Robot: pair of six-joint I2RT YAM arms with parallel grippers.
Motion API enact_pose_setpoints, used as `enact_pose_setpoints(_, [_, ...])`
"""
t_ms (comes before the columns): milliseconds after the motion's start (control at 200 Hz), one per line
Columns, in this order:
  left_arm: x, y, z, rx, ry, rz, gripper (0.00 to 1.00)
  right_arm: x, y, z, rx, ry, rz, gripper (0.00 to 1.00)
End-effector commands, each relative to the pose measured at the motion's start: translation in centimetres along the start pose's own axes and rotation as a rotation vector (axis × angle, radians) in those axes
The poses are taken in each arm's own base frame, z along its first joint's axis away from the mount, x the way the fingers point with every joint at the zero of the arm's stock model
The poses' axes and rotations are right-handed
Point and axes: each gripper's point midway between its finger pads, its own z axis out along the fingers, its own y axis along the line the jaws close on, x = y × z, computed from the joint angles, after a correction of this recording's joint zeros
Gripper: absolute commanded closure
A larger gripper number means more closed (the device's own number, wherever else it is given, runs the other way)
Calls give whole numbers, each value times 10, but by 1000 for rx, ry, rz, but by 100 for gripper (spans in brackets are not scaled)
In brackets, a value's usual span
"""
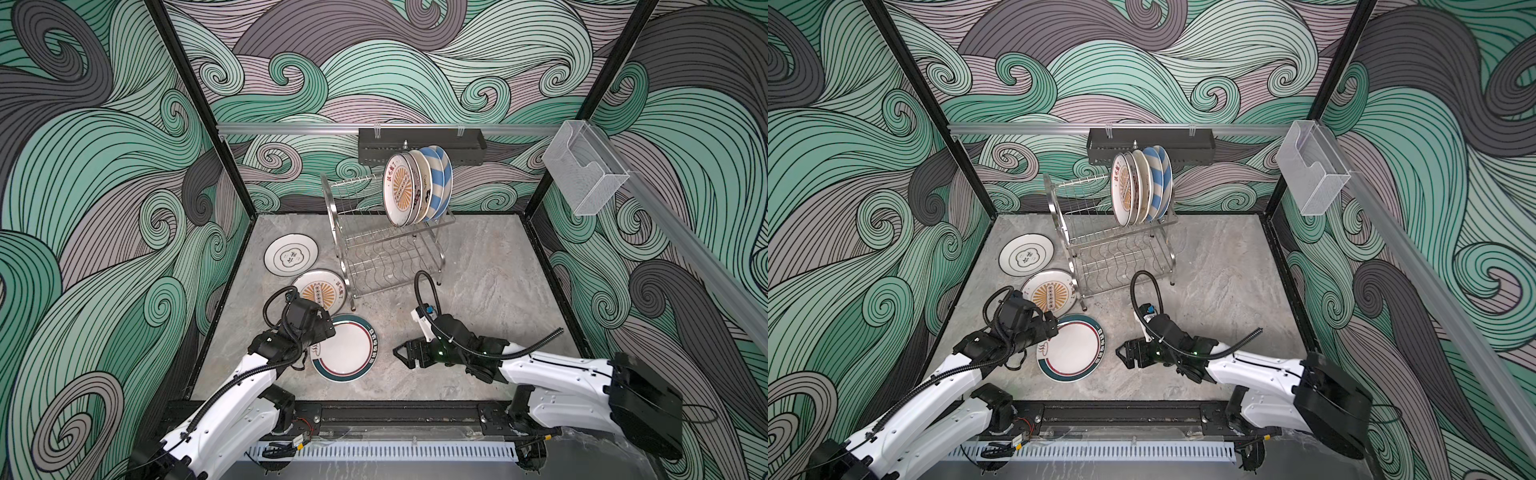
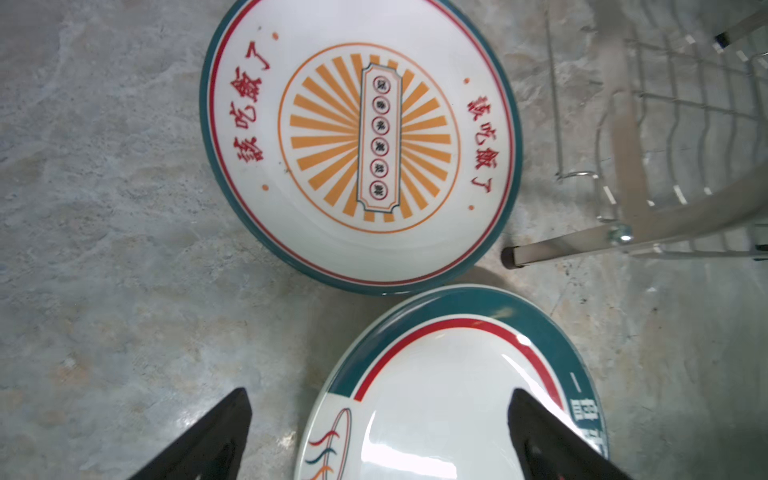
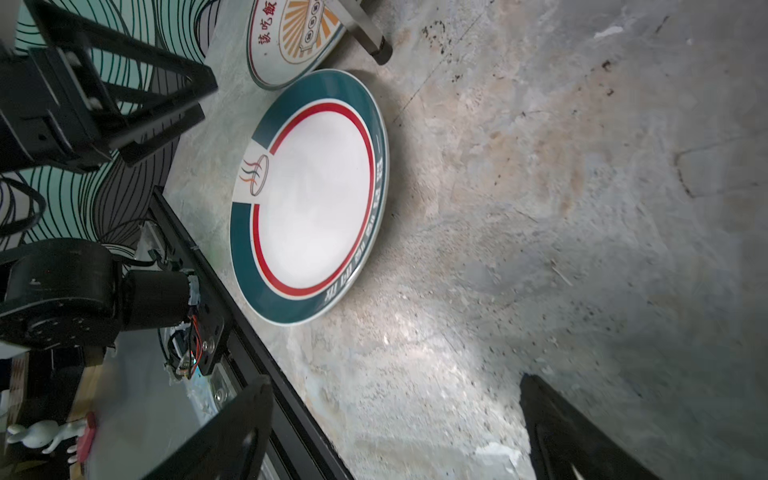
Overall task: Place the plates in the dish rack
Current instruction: 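Pinch the green-and-red rimmed plate rim with the right gripper and tilt it up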
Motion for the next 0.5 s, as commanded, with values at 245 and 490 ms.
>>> enact_pose_setpoints(245, [21, -3, 15, 59, 70, -37, 1, -10, 36, 57, -130, 62, 35, 12])
enact_pose_setpoints(490, [30, -13, 16, 139, 103, -51, 1, -4, 29, 76, -120, 80, 86, 14])
